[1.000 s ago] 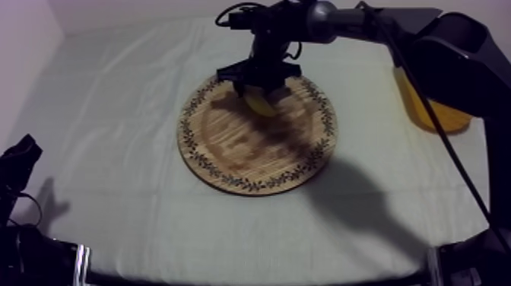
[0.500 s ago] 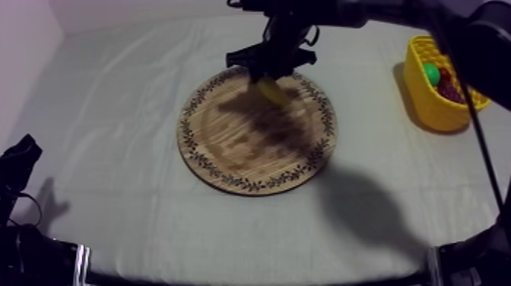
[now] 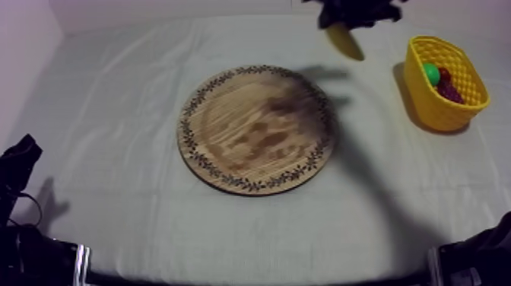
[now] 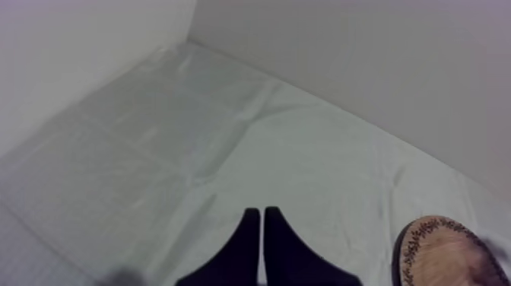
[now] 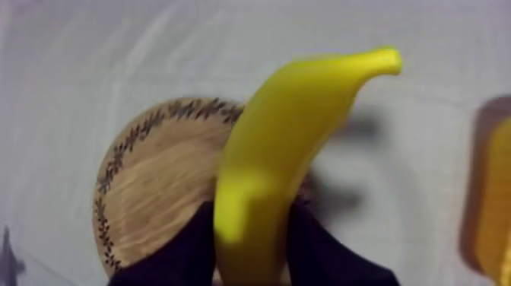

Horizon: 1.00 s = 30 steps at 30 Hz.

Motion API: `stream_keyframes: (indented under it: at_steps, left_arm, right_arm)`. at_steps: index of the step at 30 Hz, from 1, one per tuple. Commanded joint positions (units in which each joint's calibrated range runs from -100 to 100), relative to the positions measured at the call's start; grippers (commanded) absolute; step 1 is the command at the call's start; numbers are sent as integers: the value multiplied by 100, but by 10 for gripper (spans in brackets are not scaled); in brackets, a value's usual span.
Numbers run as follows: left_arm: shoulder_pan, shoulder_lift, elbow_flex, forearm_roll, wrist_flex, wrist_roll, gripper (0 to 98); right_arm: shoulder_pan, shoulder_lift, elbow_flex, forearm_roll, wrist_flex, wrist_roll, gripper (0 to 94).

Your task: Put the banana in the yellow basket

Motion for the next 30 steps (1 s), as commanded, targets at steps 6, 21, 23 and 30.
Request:
stream_keyframes:
  at_steps: [6, 21, 23, 30]
  left_arm:
    - [-2, 4, 0, 3, 0, 0, 1]
    - [-2, 4, 0, 3, 0, 0, 1]
    - [-2, 4, 0, 3, 0, 0, 1]
    - [-2, 4, 0, 3, 0, 0, 1]
  right_arm:
    - [1202, -989, 389, 58, -59, 181, 184]
    - [2521, -478, 1072, 41, -763, 487, 223]
    - [2565, -391, 1152, 59, -845, 491, 243]
    - [2636, -210, 1292, 104, -1008, 485, 296]
